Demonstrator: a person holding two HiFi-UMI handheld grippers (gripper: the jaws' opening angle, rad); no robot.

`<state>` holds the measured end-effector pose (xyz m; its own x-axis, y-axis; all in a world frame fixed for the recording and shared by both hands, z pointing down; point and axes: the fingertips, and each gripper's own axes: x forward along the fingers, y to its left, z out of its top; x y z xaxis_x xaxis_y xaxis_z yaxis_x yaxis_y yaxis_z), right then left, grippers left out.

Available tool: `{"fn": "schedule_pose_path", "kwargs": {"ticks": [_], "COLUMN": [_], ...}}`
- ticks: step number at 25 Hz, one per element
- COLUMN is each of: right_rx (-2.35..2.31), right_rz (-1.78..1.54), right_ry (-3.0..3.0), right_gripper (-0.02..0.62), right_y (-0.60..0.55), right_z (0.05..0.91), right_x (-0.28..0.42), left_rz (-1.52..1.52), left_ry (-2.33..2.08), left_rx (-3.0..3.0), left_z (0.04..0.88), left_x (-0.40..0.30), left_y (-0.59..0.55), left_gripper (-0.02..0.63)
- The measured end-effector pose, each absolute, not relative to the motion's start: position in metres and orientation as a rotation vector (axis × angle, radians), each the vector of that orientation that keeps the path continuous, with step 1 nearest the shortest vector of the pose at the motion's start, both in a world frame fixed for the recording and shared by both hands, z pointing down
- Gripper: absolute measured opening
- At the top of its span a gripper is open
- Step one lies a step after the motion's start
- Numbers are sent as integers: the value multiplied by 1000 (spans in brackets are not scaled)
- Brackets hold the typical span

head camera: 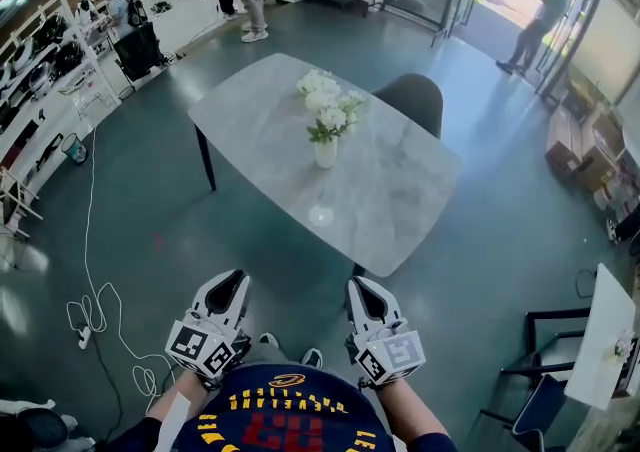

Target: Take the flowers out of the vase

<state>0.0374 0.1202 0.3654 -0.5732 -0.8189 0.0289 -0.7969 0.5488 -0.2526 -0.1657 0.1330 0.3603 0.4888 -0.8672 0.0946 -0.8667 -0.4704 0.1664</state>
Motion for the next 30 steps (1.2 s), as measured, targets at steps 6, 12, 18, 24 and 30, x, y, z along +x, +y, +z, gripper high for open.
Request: {"fn": "schedule_pose_path", "kwargs": {"ticks": [6, 12, 18, 24, 30], "right_rx": [-1422, -1492, -1595, -1710, -1813], "right_rz": [-377, -398, -414, -386, -377], "right_ry": [2669, 2635, 2581, 2503, 2463], "right_gripper": [11, 10, 11, 11, 11], "right_y": [110, 87, 58, 20, -16], "right_z": [369, 374, 381, 380, 382], "right_x": [38, 47, 49, 42, 38], "left_rz": [11, 6, -11, -13, -37], "left_ry": [-1503, -1472, -1395, -1286, -1249], "left_rx": [2532, 2571, 2618, 2703, 2731], "left_z": [364, 365, 365, 360, 363], "left_x": [-173, -176, -180, -191, -214], "left_y": [120, 87, 41, -4, -47], "left_gripper": [54, 54, 54, 54, 54]}}
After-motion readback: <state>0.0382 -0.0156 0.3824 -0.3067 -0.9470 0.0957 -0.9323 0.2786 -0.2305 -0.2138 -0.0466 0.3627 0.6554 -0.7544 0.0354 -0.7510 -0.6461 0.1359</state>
